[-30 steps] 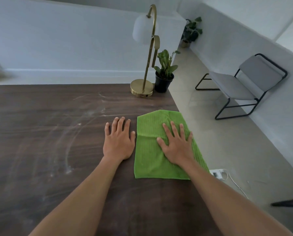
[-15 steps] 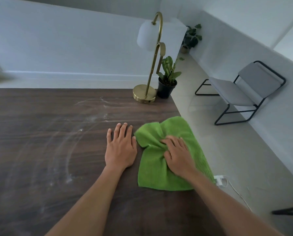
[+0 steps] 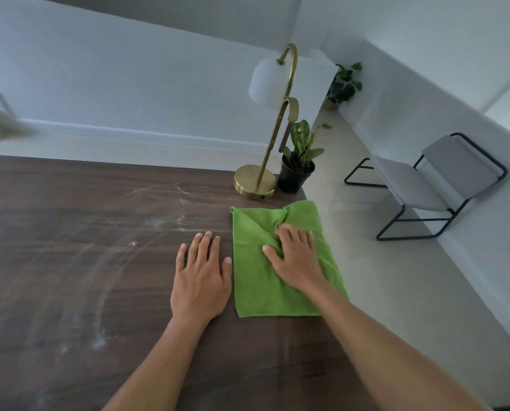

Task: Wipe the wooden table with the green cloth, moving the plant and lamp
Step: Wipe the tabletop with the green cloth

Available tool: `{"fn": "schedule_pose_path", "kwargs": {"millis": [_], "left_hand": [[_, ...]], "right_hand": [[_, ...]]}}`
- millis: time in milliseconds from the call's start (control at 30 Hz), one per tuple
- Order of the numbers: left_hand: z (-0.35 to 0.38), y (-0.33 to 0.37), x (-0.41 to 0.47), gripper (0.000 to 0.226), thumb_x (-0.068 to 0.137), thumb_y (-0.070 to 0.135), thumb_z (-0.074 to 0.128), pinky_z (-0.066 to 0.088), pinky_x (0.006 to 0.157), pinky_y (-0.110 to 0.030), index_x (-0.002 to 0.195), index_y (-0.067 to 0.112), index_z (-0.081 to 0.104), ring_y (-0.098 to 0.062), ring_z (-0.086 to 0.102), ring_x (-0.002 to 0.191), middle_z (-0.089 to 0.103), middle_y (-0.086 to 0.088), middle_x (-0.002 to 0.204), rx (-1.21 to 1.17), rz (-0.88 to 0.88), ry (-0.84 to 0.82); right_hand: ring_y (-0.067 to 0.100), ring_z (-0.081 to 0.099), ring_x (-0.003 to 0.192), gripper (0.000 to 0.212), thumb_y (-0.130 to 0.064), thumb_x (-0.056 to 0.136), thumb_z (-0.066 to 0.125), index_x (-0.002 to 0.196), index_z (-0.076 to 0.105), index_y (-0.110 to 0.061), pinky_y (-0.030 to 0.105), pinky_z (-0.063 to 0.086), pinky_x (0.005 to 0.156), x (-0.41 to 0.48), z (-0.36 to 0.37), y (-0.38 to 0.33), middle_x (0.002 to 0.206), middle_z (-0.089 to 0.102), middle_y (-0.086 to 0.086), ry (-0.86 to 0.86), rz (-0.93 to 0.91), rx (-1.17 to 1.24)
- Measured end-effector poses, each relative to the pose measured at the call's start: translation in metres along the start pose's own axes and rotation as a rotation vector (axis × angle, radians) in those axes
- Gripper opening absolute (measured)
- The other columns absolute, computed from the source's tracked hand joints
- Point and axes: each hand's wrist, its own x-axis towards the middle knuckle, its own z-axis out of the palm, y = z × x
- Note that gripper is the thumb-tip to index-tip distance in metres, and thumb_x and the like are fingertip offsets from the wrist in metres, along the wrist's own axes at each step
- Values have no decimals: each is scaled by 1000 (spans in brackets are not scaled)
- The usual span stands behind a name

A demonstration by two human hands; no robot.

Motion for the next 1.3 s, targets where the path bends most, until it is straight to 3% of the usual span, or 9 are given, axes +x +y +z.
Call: {"fn": "schedule_pose_path", "kwargs": {"millis": [100,200,300,433,533,700,867,1033,1300], "left_hand": [[0,-5,2,58,94,44,28,20,117,-43,139,14,46,-22,32,140,44,-5,146,30,28,3],[-6,-14,15,50,89,45,31,27,108,-43,123,15,52,-26,41,126,50,-6,129,80,73,38],[-5,-15,24,61,92,50,23,15,117,-45,140,16,41,-26,26,141,39,-9,147,118,63,-31],[2,-11,31,71,91,55,12,0,121,-48,153,21,21,-22,4,150,16,-4,162,117,48,-58],[2,-12,31,70,92,55,15,4,120,-48,153,21,25,-21,7,150,20,-3,161,110,43,-36],[3,-13,30,68,92,55,18,5,121,-47,152,23,27,-21,9,150,22,-2,160,101,39,-19],[2,-13,30,67,92,54,21,7,121,-47,150,22,31,-21,12,149,26,-3,159,93,31,-19],[2,-12,30,67,93,55,21,5,121,-47,151,23,29,-21,11,149,24,-3,160,87,39,-16],[2,-12,29,67,92,55,20,6,121,-47,150,23,31,-21,12,149,25,-3,159,80,34,-5]], "right_hand": [[19,42,105,39,-55,88,30,101,49,-23,46,39,103,-12,2,21,108,46,-2,138,50,-3],[32,18,146,60,-51,96,26,148,29,-21,49,10,122,14,0,20,157,24,8,0,135,-35],[28,-11,151,68,-56,97,16,157,1,-27,51,-6,121,35,6,11,164,-8,2,-75,66,-97],[25,37,130,47,-49,91,34,125,47,-20,51,27,115,13,6,25,135,45,0,59,-80,21],[19,41,104,41,-53,95,22,98,46,-20,44,38,102,19,0,35,107,44,-3,168,64,50],[27,5,151,64,-56,99,14,154,18,-24,45,3,122,59,3,21,164,10,5,3,148,5],[17,-13,150,63,-53,99,20,156,2,-33,44,-6,123,35,1,44,164,-9,-6,-78,-72,-49],[27,-16,150,71,-53,96,20,157,-2,-24,56,-8,119,63,0,13,164,-13,1,-155,144,-28],[26,34,138,57,-57,94,12,129,43,-24,56,15,119,51,2,23,139,42,1,127,58,119]]}}
